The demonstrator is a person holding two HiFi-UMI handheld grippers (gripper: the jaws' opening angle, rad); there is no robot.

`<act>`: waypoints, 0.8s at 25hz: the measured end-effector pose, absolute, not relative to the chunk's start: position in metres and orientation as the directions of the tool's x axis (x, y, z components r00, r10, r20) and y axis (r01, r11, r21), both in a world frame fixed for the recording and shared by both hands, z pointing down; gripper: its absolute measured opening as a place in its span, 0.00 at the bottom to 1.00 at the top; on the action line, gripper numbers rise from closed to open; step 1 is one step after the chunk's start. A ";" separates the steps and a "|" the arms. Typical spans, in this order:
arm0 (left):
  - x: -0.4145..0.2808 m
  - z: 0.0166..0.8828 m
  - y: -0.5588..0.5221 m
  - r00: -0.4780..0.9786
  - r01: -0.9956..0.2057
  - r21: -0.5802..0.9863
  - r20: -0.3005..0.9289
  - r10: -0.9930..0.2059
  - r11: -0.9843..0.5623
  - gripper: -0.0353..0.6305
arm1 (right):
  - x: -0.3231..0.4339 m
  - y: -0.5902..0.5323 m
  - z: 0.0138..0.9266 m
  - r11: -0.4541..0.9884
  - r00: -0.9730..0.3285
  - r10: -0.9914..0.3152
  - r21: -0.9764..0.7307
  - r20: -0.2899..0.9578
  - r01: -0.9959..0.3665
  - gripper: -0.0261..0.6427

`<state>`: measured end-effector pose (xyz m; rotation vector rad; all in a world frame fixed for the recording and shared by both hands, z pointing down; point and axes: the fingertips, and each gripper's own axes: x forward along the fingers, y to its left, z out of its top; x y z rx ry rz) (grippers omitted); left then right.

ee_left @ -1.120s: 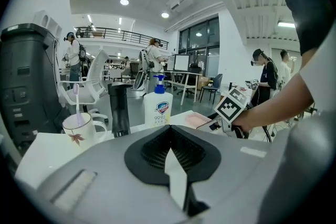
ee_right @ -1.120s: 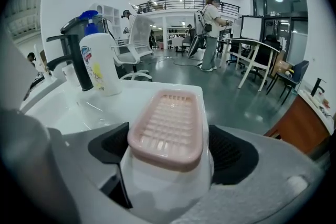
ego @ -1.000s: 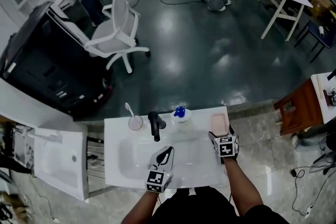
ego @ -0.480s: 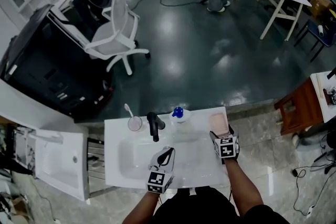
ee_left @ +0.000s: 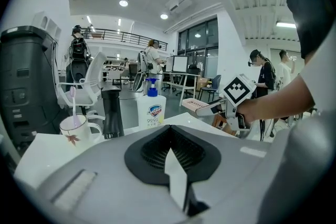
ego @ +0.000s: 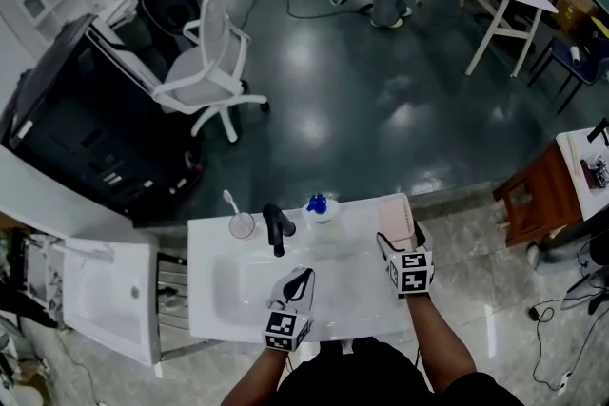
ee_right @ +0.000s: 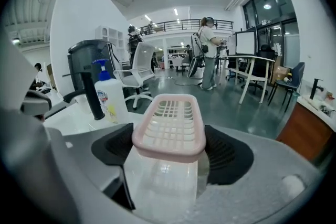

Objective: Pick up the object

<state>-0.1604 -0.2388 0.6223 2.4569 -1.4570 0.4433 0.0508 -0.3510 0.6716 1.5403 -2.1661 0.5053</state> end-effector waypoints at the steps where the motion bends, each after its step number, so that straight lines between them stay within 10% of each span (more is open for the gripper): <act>1: -0.160 0.621 -0.240 0.455 -0.882 0.067 0.375 -0.808 -0.466 0.08 | 0.049 -0.351 0.661 0.321 -0.297 -0.801 -0.045 0.520 -0.946 0.67; 20: -0.165 0.556 -0.265 0.446 -0.895 0.093 0.225 -0.866 -0.437 0.08 | 0.027 -0.320 0.473 0.388 -0.387 -0.915 -0.016 0.117 -0.922 0.67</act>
